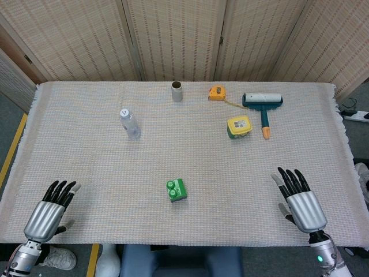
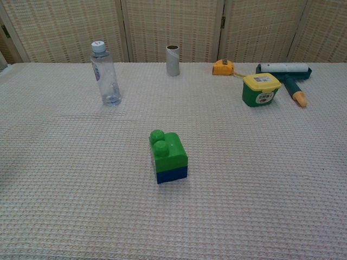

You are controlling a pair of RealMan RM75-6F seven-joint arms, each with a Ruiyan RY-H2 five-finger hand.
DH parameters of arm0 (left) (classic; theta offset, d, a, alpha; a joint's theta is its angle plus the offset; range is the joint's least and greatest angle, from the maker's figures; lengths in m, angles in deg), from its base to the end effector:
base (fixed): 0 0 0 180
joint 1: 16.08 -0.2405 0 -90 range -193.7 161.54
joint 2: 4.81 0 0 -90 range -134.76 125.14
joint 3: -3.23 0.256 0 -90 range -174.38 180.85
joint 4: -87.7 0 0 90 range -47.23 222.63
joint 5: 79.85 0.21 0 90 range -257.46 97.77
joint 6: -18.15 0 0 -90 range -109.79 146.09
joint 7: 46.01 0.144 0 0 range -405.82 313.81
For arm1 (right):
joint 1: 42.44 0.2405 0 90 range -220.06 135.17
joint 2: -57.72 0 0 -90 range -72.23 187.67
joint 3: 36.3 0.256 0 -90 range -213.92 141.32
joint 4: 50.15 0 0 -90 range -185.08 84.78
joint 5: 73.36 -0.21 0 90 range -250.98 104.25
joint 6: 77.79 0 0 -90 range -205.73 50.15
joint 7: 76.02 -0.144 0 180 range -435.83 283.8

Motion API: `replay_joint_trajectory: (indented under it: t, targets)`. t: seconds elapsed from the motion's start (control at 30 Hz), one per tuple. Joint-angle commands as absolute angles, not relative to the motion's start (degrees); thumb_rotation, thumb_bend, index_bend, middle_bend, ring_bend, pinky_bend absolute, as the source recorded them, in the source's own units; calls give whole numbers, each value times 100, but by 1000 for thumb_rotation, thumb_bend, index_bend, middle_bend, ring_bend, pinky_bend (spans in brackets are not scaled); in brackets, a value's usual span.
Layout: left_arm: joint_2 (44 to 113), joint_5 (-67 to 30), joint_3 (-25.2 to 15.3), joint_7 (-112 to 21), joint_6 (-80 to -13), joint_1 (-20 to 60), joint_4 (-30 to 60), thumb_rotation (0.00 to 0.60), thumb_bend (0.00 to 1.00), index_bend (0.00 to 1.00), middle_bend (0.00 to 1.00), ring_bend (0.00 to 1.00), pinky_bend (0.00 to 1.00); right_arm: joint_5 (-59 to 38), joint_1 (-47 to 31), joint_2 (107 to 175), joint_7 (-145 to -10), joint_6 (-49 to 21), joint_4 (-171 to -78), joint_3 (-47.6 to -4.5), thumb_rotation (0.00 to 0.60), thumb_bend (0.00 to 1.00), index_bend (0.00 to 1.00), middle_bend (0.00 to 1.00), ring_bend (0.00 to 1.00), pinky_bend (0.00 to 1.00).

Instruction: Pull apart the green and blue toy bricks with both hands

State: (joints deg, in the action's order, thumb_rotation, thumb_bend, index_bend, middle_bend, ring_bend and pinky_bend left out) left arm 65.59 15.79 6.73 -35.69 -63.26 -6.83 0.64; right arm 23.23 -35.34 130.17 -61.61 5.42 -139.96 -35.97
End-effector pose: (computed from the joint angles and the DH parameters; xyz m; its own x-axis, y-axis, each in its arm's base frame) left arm -0.2951 0.1770 0.0994 0.5706 0.0966 0.8155 0.8037 -0.2696 -0.5304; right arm -0.2774 -0.1790 0.0972 0.5469 -0.0122 0.8371 -0.8140 -0.2414 0.5283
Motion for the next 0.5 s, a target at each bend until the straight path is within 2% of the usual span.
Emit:
replay_joint_trajectory:
  t: [0.03,0.23,0.4,0.5]
  targets:
    - [6528,1521,653,-3610,-6276,-662,35,600,234,0,107,0,0,2449,-3518,13082,-6345,713,-13837,-3571,600,407,0,0,0,0]
    - [6709,2010,730,-4396,-6432,-497,271,600,235,0,107,1,16,2481,-3531,13182,-6601,961,-13589,-3497,600,408,0,7,0,0]
    - [7282,2313,602,-5385,-6860,-352,927,600,234,16,137,27,72,2292,-3493,13285,-6641,899,-13468,-3404,600,408,0,10,0,0]
    - [7444,2039,513,-5908,-6606,-222,905,600,234,43,185,62,119,2310,-3402,13394,-6864,940,-13367,-3315,600,407,0,11,0,0]
